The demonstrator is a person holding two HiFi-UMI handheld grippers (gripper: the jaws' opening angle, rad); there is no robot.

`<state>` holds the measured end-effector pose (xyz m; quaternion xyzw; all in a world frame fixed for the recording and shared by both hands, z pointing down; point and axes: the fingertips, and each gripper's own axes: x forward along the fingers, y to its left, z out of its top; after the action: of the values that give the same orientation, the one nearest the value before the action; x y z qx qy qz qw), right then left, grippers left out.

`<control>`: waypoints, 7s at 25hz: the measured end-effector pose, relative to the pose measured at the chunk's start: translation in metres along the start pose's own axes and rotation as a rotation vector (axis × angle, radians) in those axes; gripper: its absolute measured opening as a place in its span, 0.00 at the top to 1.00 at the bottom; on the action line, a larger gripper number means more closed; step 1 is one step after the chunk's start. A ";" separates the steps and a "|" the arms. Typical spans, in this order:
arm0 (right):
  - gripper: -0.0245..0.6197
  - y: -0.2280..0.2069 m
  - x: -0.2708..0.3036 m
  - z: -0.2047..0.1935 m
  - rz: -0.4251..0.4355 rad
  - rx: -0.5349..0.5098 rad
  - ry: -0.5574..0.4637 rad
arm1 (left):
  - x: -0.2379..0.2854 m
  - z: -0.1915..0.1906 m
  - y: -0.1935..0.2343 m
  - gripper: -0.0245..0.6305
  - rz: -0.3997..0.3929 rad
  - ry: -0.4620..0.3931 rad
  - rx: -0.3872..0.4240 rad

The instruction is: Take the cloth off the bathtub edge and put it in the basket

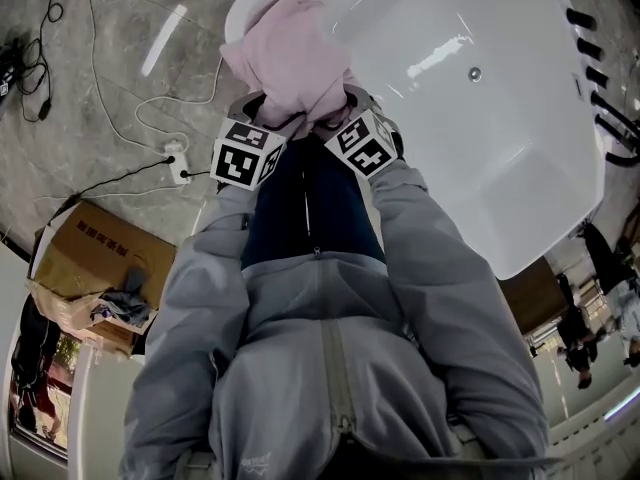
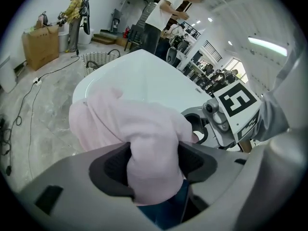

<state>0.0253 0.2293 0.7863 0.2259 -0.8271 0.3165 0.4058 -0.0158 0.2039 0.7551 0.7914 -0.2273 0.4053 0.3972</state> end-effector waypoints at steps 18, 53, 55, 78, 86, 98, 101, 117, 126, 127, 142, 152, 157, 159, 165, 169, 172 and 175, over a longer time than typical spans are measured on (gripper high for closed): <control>0.73 0.015 -0.068 0.047 -0.120 -0.081 -0.104 | -0.047 0.041 -0.053 0.74 -0.115 -0.115 0.086; 0.74 0.094 -0.281 0.257 -0.258 -0.410 -0.376 | -0.315 0.173 -0.127 0.74 0.126 -0.588 0.279; 0.74 0.100 -0.286 0.266 -0.249 -0.442 -0.386 | -0.326 0.175 -0.128 0.74 0.152 -0.612 0.272; 0.74 0.138 -0.231 0.439 -0.223 -0.593 -0.430 | -0.448 0.203 0.006 0.75 0.283 -0.776 0.233; 0.74 0.141 -0.188 0.520 -0.265 -0.565 -0.445 | -0.488 0.222 0.087 0.75 0.252 -0.769 0.280; 0.74 0.141 -0.162 0.564 -0.339 -0.504 -0.413 | -0.509 0.233 0.135 0.75 0.159 -0.766 0.324; 0.74 0.137 -0.160 0.570 -0.354 -0.497 -0.408 | -0.510 0.238 0.141 0.75 0.141 -0.769 0.329; 0.74 0.032 -0.196 0.584 -0.523 -0.339 -0.448 | -0.463 0.342 0.136 0.75 -0.006 -0.719 0.497; 0.74 -0.071 -0.213 0.607 -0.634 -0.231 -0.467 | -0.417 0.440 0.150 0.75 -0.098 -0.670 0.602; 0.74 -0.082 -0.215 0.612 -0.642 -0.222 -0.466 | -0.414 0.452 0.152 0.75 -0.108 -0.669 0.611; 0.74 -0.204 -0.265 0.626 -0.771 -0.054 -0.474 | -0.359 0.577 0.136 0.75 -0.263 -0.581 0.745; 0.74 -0.240 -0.283 0.608 -0.840 0.074 -0.446 | -0.328 0.606 0.119 0.75 -0.381 -0.498 0.802; 0.74 -0.255 -0.288 0.603 -0.868 0.139 -0.437 | -0.316 0.618 0.114 0.75 -0.441 -0.454 0.831; 0.74 -0.262 -0.289 0.604 -0.876 0.159 -0.436 | -0.311 0.624 0.115 0.75 -0.454 -0.436 0.840; 0.74 -0.285 -0.282 0.606 -0.883 0.214 -0.440 | -0.295 0.641 0.124 0.75 -0.483 -0.391 0.861; 0.74 -0.300 -0.275 0.601 -0.875 0.237 -0.431 | -0.279 0.648 0.130 0.75 -0.492 -0.363 0.857; 0.74 -0.313 -0.265 0.595 -0.864 0.246 -0.424 | -0.263 0.651 0.136 0.75 -0.489 -0.341 0.852; 0.74 -0.326 -0.254 0.586 -0.848 0.261 -0.414 | -0.244 0.652 0.142 0.75 -0.486 -0.318 0.842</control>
<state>0.0658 -0.3831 0.4148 0.6501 -0.6789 0.1729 0.2943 0.0490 -0.3992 0.3860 0.9647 0.0887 0.2323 0.0871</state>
